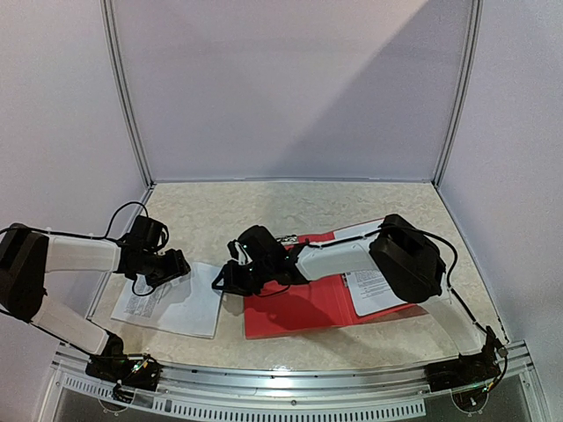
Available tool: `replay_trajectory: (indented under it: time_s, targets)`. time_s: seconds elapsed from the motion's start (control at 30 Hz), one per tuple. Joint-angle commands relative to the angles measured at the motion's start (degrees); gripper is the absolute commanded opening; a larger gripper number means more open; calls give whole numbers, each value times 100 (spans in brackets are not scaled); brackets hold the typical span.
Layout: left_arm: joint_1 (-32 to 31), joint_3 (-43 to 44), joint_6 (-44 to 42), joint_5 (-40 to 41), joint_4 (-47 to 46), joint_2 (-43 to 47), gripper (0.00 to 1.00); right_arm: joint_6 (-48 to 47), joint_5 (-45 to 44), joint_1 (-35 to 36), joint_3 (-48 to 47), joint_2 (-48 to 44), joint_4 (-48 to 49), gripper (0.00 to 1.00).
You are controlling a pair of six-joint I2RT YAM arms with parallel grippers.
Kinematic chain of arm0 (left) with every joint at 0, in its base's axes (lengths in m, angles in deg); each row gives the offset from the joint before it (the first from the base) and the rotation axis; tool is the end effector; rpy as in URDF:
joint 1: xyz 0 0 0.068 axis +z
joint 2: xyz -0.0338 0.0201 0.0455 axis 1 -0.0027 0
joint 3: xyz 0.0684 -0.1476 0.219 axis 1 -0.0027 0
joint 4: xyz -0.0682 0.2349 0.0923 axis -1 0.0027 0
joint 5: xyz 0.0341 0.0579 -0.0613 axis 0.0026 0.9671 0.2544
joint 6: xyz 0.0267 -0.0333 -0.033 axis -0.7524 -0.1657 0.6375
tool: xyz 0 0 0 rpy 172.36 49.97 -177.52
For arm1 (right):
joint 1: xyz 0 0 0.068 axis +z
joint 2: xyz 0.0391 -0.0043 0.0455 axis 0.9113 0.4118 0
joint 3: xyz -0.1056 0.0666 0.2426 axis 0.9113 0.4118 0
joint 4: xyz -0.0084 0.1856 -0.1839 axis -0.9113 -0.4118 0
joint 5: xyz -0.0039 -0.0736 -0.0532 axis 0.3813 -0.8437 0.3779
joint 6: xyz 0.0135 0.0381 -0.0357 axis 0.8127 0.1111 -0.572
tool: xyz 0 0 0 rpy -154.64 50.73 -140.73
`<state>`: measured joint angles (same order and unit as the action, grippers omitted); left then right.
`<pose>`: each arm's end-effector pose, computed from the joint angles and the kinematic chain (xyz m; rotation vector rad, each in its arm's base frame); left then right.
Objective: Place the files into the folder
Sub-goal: Pick up the file from the corner of the board.
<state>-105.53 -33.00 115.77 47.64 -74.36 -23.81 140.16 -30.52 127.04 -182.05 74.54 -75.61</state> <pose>0.2288 -0.0650 0.1348 -0.5158 2.5734 -0.3699 0.2476 0.4803 0.1065 -0.3213 2.6066 1.4016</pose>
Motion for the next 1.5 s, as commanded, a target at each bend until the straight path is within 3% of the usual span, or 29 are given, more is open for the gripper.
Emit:
replay_trajectory:
  time_s: [0.0,0.4,1.0,1.47]
  targets:
    - [62,-149,-52,-172,152,-134,71,-14,-191,86,237,-388,-37,35]
    - [62,-115,-58,-221,133,-199,71,-339,-494,111,582,-886,-173,37]
    - [63,-139,-83,-217,221,-54,71,847,-547,137,606,-550,-139,41]
    - [61,-159,-79,-290,159,-61,71,1035,-824,135,317,-342,-600,45]
